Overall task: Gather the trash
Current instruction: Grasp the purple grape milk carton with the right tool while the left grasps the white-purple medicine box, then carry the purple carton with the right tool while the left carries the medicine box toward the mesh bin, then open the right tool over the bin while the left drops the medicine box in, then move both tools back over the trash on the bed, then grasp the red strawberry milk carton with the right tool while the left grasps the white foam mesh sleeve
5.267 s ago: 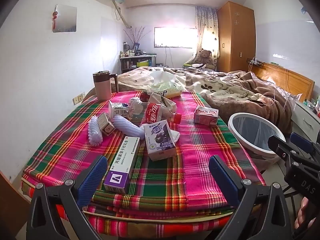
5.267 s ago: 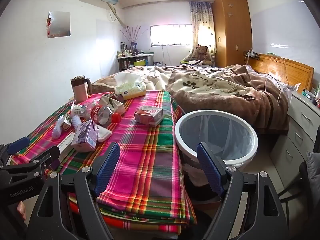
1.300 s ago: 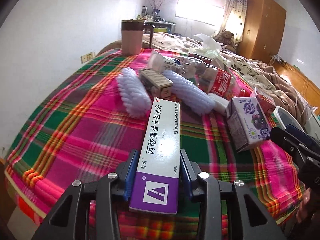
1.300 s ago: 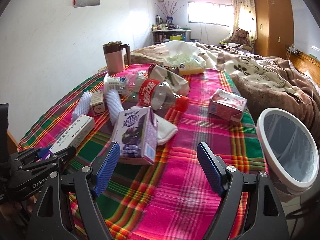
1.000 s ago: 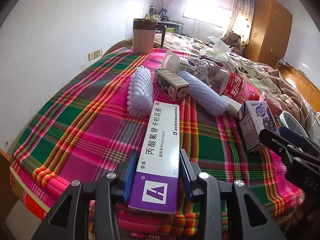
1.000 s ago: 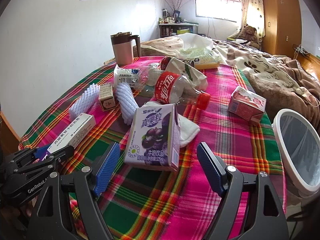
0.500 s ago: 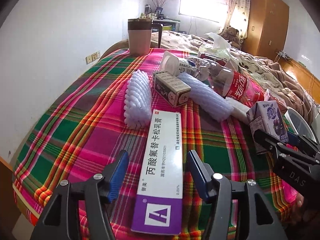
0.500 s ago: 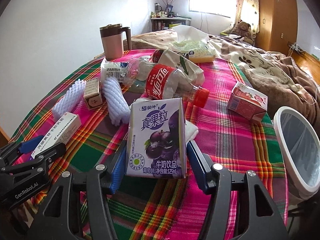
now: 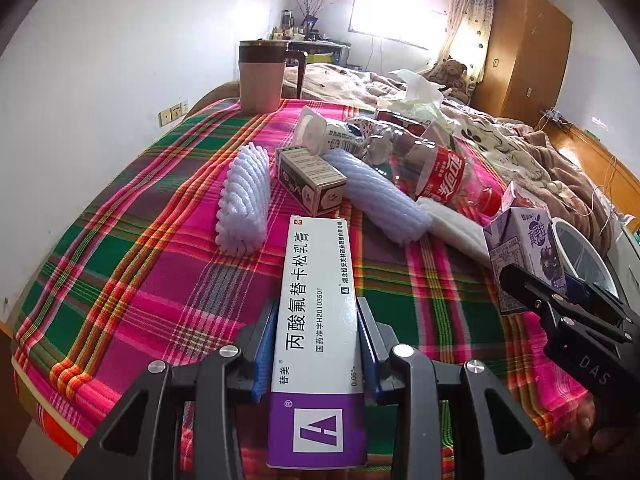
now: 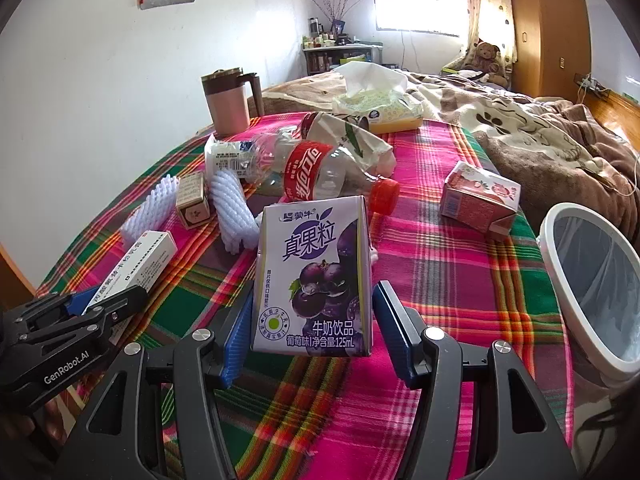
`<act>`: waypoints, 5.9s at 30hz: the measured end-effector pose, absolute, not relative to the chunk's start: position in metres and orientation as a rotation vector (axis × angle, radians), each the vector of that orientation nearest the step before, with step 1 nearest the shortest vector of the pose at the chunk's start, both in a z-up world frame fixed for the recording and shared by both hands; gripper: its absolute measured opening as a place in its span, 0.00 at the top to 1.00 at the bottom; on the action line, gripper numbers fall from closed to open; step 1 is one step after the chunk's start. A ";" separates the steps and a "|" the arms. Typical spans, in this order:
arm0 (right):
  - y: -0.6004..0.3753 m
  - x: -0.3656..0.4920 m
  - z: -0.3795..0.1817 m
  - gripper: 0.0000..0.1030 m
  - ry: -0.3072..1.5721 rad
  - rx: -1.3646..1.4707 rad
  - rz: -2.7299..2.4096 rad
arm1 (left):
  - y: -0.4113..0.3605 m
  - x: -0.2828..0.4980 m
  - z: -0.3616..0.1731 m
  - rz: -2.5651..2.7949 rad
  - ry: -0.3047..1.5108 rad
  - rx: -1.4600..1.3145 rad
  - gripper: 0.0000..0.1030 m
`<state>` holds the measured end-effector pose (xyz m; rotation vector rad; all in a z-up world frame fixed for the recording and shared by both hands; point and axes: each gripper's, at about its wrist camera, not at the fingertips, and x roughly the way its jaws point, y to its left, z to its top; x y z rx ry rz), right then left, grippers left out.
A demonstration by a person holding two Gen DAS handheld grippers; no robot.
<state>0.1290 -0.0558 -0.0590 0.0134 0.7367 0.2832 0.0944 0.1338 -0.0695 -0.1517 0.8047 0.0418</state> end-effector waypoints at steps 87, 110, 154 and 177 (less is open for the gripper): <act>-0.293 0.133 -0.033 0.28 0.691 0.215 -0.174 | -0.169 0.173 -0.004 -0.474 0.698 0.043 0.34; -0.196 0.152 -0.021 0.28 0.628 0.098 0.076 | -0.024 0.148 0.004 -0.197 0.662 -0.049 0.34; -0.124 0.236 -0.062 0.27 0.867 -0.075 0.525 | 0.189 0.193 -0.070 0.222 0.853 -0.170 0.30; -0.117 0.236 -0.069 0.36 0.887 -0.082 0.339 | 0.196 0.219 -0.080 0.203 0.887 -0.186 0.59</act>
